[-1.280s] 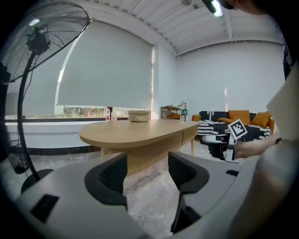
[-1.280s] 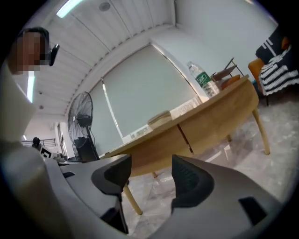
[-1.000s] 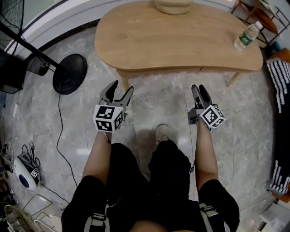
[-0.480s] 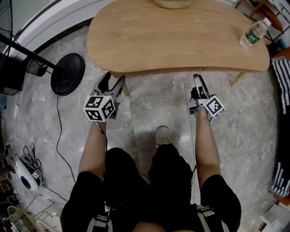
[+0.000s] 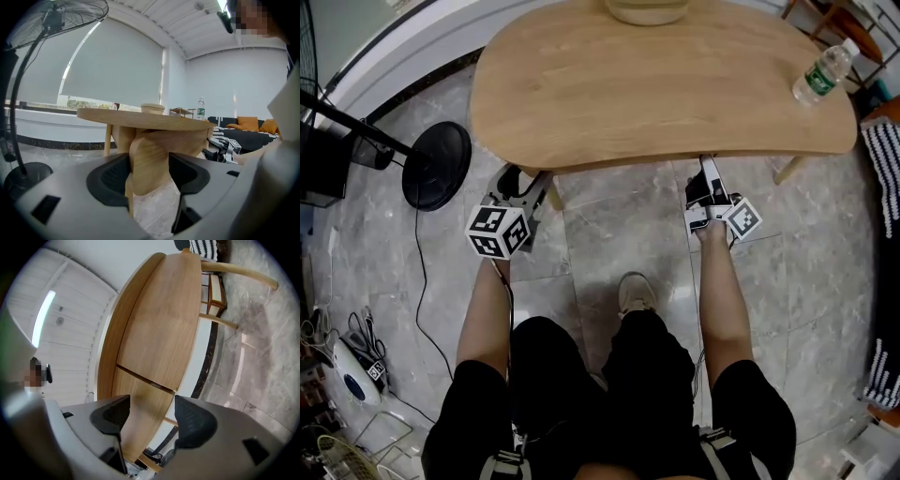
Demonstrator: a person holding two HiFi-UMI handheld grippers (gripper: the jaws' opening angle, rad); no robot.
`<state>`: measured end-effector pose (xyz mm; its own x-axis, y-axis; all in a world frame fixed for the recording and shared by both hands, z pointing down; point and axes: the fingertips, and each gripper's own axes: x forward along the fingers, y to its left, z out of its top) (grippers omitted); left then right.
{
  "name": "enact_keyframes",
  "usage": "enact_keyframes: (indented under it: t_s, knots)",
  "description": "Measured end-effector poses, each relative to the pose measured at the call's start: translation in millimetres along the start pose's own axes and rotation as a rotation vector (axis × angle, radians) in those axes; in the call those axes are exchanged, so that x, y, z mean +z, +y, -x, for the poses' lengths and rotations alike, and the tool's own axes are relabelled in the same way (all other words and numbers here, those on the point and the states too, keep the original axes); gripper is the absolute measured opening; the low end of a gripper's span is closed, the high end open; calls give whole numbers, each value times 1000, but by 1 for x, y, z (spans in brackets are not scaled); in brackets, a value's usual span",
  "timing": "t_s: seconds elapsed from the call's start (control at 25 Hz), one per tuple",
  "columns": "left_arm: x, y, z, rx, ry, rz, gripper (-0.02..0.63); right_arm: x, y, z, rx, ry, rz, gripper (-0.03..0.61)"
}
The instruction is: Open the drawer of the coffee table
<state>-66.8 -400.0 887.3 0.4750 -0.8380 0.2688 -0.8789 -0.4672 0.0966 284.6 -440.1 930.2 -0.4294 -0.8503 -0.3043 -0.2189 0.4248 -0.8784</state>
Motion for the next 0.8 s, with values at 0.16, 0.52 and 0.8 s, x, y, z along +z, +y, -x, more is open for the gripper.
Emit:
enact_keyframes:
  t_s: [0.16,0.52,0.8]
  knots:
    - [-2,2,-3,-12,6,-10,270,-1,-3,-6,85,-71,-58,288]
    - [-4,-3,0,-51,54,-17,247,-1,-4,0,131,-92,-153,256]
    - [-13,-13,26,-88,77,-30,232,-14,10,25,147,-27,-140,242]
